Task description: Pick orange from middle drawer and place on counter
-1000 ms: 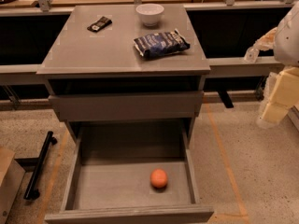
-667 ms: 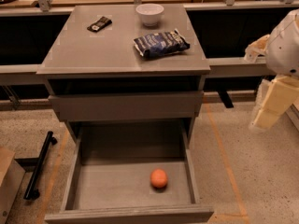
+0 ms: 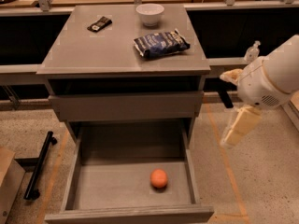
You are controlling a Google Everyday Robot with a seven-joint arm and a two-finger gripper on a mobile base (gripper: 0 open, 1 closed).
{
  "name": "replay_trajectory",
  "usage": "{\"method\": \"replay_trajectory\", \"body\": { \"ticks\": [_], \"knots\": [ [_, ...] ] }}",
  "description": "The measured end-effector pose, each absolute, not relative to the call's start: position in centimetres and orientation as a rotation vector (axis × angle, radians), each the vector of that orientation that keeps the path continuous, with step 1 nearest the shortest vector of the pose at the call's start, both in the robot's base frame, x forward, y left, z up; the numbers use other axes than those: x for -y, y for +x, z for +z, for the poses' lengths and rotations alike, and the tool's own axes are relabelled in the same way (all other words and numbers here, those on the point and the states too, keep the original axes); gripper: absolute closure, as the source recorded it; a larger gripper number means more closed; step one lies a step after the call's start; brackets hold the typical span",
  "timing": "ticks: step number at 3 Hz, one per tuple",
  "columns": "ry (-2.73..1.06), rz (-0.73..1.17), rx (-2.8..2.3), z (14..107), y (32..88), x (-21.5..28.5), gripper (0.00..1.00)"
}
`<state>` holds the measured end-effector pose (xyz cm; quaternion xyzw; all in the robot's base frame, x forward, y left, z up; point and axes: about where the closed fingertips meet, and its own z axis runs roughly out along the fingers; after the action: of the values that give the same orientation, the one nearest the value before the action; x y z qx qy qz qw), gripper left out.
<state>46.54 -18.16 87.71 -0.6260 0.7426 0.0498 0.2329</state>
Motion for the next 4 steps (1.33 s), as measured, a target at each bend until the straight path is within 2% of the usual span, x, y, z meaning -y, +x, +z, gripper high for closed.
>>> {"method": "replay_trajectory", "body": {
  "ticks": [2, 4],
  "knots": [
    [-1.708, 0.126, -2.069, 87.3, 46.6, 18.5, 0.0],
    [-1.614, 0.313, -2.034, 81.0, 48.1, 16.3, 0.0]
  ]
}}
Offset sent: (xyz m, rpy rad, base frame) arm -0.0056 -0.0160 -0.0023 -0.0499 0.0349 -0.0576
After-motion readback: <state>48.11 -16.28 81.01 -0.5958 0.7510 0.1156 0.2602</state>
